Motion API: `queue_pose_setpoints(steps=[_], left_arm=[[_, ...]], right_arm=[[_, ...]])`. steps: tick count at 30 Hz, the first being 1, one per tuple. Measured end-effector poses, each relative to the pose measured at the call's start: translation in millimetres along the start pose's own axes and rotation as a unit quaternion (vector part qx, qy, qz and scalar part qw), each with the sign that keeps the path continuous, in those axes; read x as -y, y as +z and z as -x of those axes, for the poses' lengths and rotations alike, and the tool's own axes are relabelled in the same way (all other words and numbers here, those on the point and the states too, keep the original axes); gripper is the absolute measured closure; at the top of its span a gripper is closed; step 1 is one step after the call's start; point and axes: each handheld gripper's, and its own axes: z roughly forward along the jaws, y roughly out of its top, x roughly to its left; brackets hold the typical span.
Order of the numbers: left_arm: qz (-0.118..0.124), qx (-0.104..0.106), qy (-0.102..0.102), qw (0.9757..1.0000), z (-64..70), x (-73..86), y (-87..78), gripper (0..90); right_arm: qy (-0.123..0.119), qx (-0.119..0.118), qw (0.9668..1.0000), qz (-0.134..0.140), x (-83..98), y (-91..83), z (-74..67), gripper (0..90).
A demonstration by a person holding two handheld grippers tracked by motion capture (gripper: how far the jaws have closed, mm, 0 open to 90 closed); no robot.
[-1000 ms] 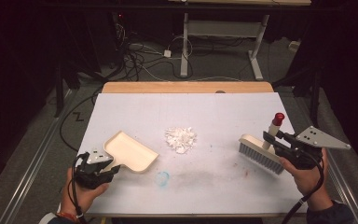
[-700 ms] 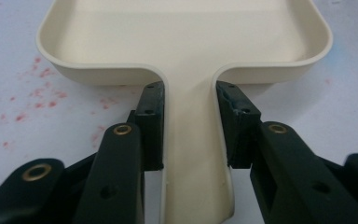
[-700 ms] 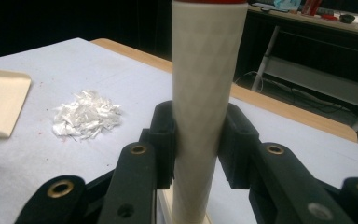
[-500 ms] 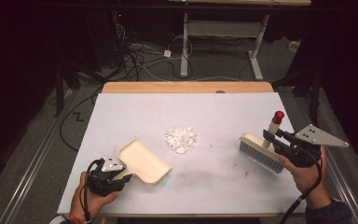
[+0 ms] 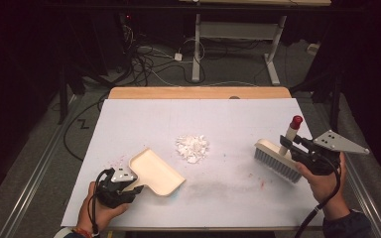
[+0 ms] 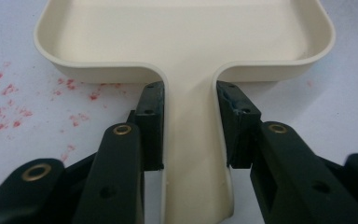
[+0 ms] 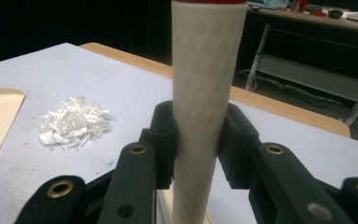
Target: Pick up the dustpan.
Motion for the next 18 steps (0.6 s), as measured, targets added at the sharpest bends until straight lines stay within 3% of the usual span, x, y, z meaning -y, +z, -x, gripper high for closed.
queue_pose_setpoints(steps=[18], left_arm=[[-0.006,0.000,0.001,1.0000,-0.3,1.7,2.4,63.0]], right_arm=[[0.001,-0.012,0.9999,0.004,-4.0,14.7,-3.9,70.3]])
